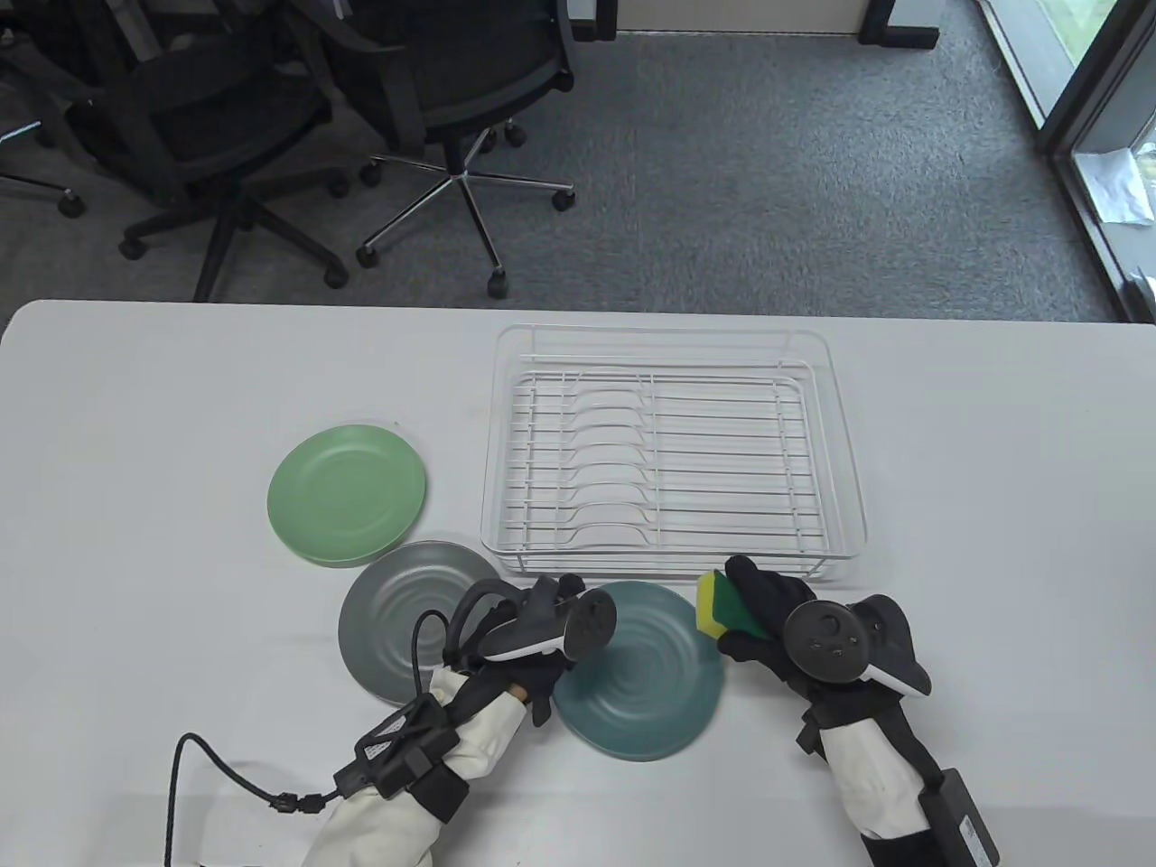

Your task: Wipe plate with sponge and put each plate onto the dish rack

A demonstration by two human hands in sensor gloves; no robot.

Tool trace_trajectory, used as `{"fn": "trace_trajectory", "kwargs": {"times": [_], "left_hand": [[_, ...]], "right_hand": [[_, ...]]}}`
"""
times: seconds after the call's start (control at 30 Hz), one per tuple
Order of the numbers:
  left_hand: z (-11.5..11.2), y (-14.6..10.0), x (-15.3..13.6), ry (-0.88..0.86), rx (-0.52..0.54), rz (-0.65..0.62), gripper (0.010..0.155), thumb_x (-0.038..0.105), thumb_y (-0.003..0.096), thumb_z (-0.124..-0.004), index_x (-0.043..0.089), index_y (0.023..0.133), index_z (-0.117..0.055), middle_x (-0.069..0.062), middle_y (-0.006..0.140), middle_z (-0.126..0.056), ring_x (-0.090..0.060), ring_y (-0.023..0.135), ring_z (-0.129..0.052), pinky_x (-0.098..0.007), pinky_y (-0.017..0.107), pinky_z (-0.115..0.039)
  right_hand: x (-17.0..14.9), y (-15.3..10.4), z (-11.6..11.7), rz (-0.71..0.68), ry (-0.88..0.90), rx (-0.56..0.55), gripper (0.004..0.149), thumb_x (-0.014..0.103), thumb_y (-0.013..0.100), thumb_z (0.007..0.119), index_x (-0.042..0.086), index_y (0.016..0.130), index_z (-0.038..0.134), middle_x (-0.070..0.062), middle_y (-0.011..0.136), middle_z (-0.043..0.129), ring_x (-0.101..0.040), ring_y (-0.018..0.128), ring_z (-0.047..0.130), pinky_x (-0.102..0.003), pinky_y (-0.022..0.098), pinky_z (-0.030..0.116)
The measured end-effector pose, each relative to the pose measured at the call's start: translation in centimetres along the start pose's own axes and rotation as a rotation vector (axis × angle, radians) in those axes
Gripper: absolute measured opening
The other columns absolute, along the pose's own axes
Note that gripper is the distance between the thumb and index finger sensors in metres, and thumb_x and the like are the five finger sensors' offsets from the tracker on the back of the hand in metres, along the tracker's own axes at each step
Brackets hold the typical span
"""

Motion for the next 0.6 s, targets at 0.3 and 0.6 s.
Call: {"fn": "trace_trajectory", "kwargs": {"times": [0.3,0.6], "left_hand": [[-0.5,0.2,-0.7,-0.083,-0.021,0.010,0.065,0.032,0.0516,-0.081,-0.002,0.105,-0.067,-0.012,0.076,-0.092,-0.013,0.048,-0.101,-0.030,0.034,-0.091],[0.7,-0.7,-2.6,-0.290,0.057,-0.014,0.056,0.032,0.0503,-0.084,0.003,0.097,-0.076,-0.008,0.071,-0.094,-0.011,0.045,-0.102,-0.029,0.032,-0.092]], "right_hand": [[0.1,0.0,0.2,-0.001,0.007,0.010,0.079,0.045,0.051,0.074,0.002,0.112,0.050,-0.026,0.104,0.070,-0.047,0.090,0.072,-0.056,0.065,0.069],[-0.4,-0.1,-0.3,0.019,0.018,-0.019,0.078,0.045,0.051,0.074,0.001,0.112,0.050,-0.026,0.103,0.072,-0.046,0.088,0.075,-0.054,0.062,0.074]]}}
Point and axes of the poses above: the tracker on the back of each hand, its own x axis roughly to the thumb side, its own y axis roughly from the wrist to the fingertips, z = x × y, the point moved 3 cm from there along y, roughly from the wrist to the fingertips
